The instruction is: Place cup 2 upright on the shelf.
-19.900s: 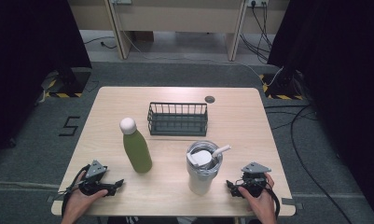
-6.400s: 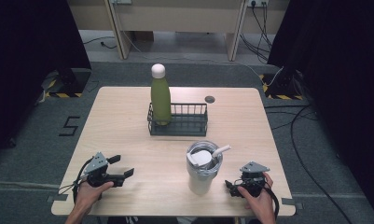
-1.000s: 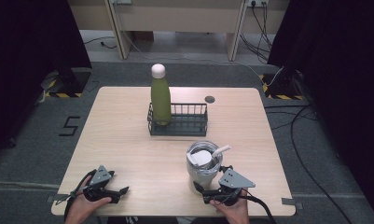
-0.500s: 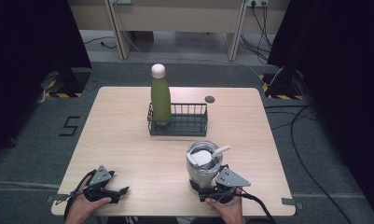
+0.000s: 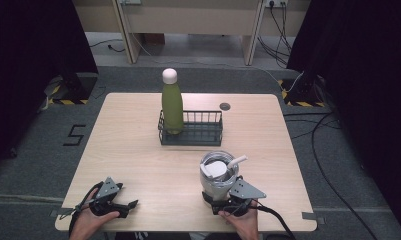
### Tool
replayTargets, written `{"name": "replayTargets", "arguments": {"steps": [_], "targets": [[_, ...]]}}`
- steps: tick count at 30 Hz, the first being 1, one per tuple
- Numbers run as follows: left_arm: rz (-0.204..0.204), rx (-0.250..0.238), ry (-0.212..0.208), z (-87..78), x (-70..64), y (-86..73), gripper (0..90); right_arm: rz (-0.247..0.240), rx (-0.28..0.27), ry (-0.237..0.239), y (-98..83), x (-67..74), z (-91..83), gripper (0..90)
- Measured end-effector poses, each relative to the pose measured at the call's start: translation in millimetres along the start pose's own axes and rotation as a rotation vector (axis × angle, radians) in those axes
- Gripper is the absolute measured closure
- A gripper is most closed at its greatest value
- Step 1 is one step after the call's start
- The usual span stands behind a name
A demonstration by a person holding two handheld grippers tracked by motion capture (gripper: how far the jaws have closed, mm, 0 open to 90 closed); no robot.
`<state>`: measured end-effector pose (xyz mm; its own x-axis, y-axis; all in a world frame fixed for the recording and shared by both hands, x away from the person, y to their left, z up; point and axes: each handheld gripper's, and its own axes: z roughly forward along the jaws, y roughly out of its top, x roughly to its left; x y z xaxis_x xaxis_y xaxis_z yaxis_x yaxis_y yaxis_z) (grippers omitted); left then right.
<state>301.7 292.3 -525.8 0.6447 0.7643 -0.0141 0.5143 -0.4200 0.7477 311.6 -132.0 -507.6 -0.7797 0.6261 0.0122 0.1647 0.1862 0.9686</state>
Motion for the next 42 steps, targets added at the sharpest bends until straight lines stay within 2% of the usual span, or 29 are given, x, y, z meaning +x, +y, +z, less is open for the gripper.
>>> {"name": "replayTargets", "arguments": {"steps": [16, 21, 25, 27, 32, 36, 42], "targets": [[0.000, 0.000, -0.001, 0.0, 0.1, 0.1, 12.1, 0.004, -0.020, -0.028, -0.7, 3.2, -0.2, 11.3], [-0.001, -0.001, -0.001, 0.1, 0.0, 0.0, 12.0, 0.041, -0.026, -0.015, 0.5, 1.0, -0.3, 11.4], [-0.001, 0.000, 0.000, 0.1, 0.1, 0.0, 12.1, 0.021, -0.035, -0.021, 5.2, -0.1, -0.8, 11.4], [-0.001, 0.000, -0.001, 0.0, 0.1, 0.1, 12.1, 0.025, -0.037, -0.022, 6.2, -0.5, -0.8, 11.4], [0.000, 0.000, -0.001, 0.0, 0.1, 0.0, 12.2, 0.027, -0.041, -0.040, 13.6, -6.3, -2.2, 11.4], [0.000, 0.000, -0.001, 0.0, 0.2, 0.0, 12.1, 0.008, -0.052, -0.065, 21.6, -13.8, -4.0, 11.4], [-0.003, -0.001, 0.000, 0.1, 0.2, 0.0, 12.1, 0.017, -0.060, -0.090, 32.3, -27.0, -6.0, 11.4]]}}
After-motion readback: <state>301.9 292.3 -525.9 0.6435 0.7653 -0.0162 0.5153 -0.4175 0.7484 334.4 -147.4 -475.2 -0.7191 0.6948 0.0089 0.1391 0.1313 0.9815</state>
